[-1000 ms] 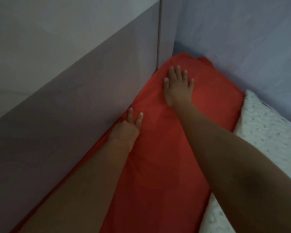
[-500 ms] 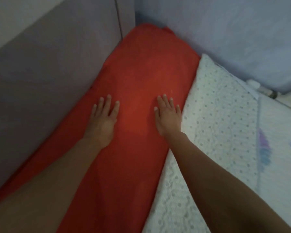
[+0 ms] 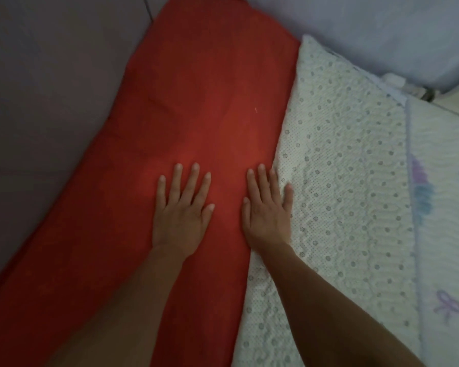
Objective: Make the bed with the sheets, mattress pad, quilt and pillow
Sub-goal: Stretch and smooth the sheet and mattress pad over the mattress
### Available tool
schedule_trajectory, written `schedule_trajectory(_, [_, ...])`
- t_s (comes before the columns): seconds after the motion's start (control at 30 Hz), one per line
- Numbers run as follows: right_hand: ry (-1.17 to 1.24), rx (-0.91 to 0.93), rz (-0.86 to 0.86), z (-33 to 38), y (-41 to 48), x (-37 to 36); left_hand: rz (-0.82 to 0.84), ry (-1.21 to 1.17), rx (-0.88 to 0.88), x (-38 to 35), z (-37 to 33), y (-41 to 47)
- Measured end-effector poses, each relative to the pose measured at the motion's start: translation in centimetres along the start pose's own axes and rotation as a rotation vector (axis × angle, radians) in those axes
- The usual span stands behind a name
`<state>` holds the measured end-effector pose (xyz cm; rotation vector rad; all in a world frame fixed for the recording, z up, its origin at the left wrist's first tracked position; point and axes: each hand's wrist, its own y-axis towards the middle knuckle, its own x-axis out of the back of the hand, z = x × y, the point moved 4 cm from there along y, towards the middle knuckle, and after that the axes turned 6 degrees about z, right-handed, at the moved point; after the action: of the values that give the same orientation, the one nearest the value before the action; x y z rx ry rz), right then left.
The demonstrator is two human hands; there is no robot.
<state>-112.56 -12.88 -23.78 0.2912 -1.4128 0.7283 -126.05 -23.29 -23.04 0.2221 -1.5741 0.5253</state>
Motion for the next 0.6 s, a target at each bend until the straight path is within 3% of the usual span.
schedule_trajectory(0.6, [-0.068,-0.008,-0.061,-0.1,0.3,-0.7,-0.054,-0.025,-0.032,-1.2,0.0,0.3])
